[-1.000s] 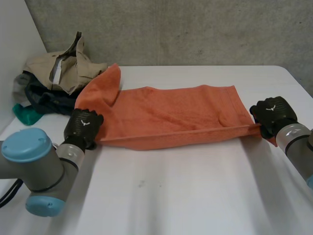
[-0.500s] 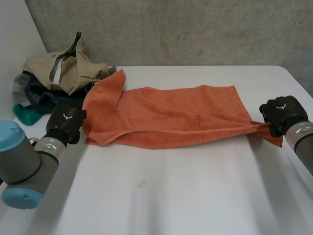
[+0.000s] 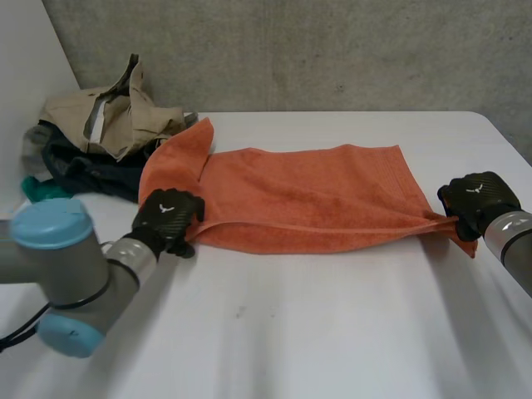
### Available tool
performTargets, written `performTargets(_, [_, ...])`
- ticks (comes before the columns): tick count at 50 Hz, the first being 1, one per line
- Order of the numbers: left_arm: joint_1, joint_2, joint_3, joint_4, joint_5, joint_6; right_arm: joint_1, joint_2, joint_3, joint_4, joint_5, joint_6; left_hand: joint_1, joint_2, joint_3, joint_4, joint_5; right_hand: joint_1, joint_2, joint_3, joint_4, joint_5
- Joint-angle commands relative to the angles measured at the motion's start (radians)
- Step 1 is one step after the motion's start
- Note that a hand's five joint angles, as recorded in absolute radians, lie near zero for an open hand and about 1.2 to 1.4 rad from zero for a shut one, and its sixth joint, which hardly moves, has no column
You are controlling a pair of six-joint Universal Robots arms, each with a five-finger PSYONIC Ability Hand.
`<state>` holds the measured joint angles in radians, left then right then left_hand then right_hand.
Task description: Fold the laundry.
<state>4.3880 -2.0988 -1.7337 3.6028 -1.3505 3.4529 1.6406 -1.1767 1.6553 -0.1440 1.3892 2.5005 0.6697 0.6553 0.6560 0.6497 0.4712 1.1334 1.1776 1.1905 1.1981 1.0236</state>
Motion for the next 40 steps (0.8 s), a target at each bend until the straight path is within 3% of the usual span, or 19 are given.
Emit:
performTargets(1, [-0.038,-0.151,0.161,-0.006,-0.114,0.006,-0.004,0.002,0.006,0.0,-0.001,0.0,0.052,0.066,0.065,0.072,0.076,0.263,0.219,0.206,0.198,0.198])
performTargets(6, [-0.041,-0.201,0.23,-0.006,-0.232,0.02,-0.012,0.002,0.006,-0.002,-0.001,0.0,0.107,0.122,0.121,0.127,0.131,0.263,0.219,0.206,0.198,0.198])
performTargets(15, [-0.024,-0.194,0.237,0.028,-0.338,0.037,-0.021,0.0,-0.002,0.0,0.001,-0.005,0.152,0.166,0.165,0.172,0.176,0.263,0.219,0.206,0.198,0.198])
performTargets(23, [0.004,-0.178,0.209,0.031,-0.337,0.086,-0.022,0.0,-0.003,0.0,0.002,-0.005,0.251,0.266,0.265,0.271,0.275,0.263,0.219,0.206,0.198,0.198])
performTargets(27, [0.016,-0.138,0.165,0.036,-0.335,0.121,-0.022,0.0,-0.006,0.0,0.008,-0.008,0.457,0.471,0.47,0.477,0.481,0.263,0.219,0.206,0.198,0.198])
performTargets(32, [0.033,-0.015,0.067,0.04,-0.308,0.132,-0.024,-0.003,-0.009,0.01,0.007,-0.014,0.726,0.74,0.74,0.746,0.75,0.263,0.219,0.206,0.198,0.198])
performTargets(40, [0.053,0.279,-0.13,-0.013,-0.207,0.167,-0.054,-0.135,-0.002,0.208,0.001,-0.126,0.727,0.741,0.74,0.747,0.751,0.263,0.219,0.206,0.198,0.198])
